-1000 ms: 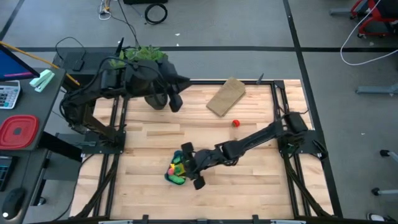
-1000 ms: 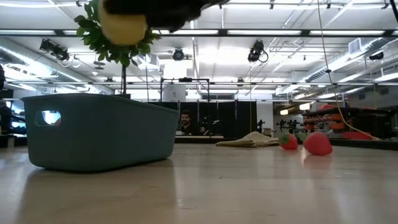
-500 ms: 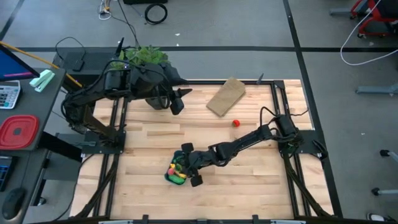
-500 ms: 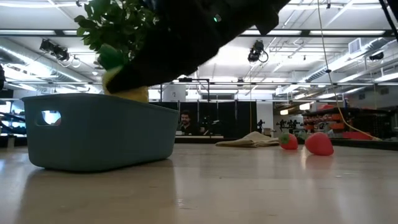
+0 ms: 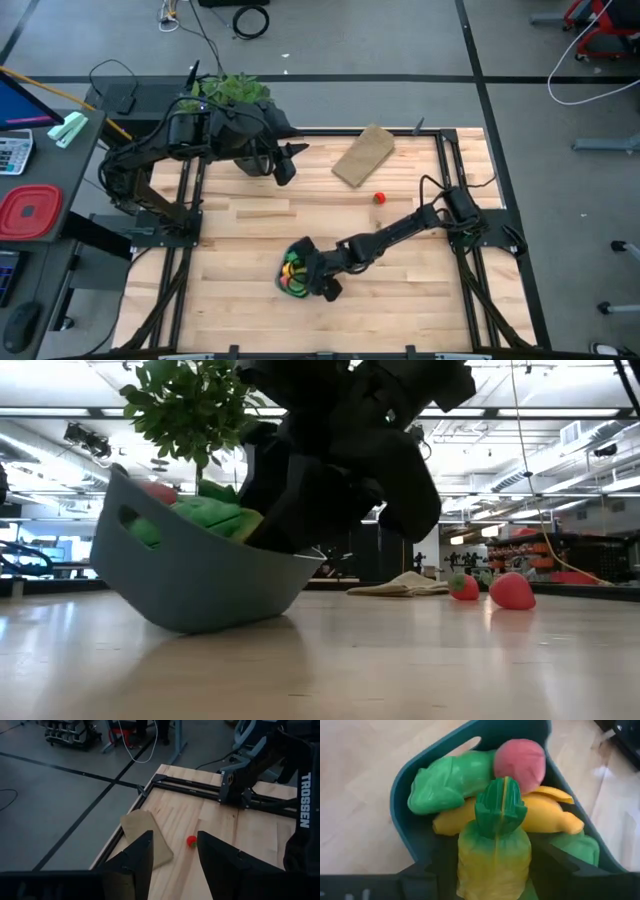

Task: Pick and placing Produce into tupperware
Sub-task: Put the yellow pineapple into the blue bin, then put the bottom red strawberry into the blue bin

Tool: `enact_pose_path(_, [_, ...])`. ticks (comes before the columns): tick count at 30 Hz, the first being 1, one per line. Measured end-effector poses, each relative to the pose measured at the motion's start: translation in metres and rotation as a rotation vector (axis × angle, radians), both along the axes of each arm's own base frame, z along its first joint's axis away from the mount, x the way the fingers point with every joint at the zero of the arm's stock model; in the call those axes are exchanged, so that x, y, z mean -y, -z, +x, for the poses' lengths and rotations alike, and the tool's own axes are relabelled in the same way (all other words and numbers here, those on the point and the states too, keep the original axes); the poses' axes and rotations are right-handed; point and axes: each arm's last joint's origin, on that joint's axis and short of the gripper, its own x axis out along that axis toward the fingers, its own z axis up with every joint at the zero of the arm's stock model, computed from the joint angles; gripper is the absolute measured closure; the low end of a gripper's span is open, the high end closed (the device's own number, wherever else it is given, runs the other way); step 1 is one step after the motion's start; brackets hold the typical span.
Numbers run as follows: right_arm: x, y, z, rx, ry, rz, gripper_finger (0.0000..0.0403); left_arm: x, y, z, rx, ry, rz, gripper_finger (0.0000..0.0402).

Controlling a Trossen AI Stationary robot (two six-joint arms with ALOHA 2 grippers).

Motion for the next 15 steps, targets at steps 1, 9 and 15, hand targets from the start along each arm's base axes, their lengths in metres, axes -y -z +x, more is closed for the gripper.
enact_pose_path(1, [0.000,-0.001,0.000,0.006,0.004,-0.002,0.0196,0.000,0.000,0.000,0.000,0.000,0.000,0.0242])
enact_pose_path(9, [0.007,-0.027,0.007,0.084,0.069,0.033,0.0154,0.000,0.000,0.000,-0.003,-0.001,0.000,0.0250])
enact_pose_path(15, [0.009,-0.025,0.005,0.042,0.099,0.057,0.0128,0.000,0.001,-0.001,-0.013,-0.001,-0.001,0.0248])
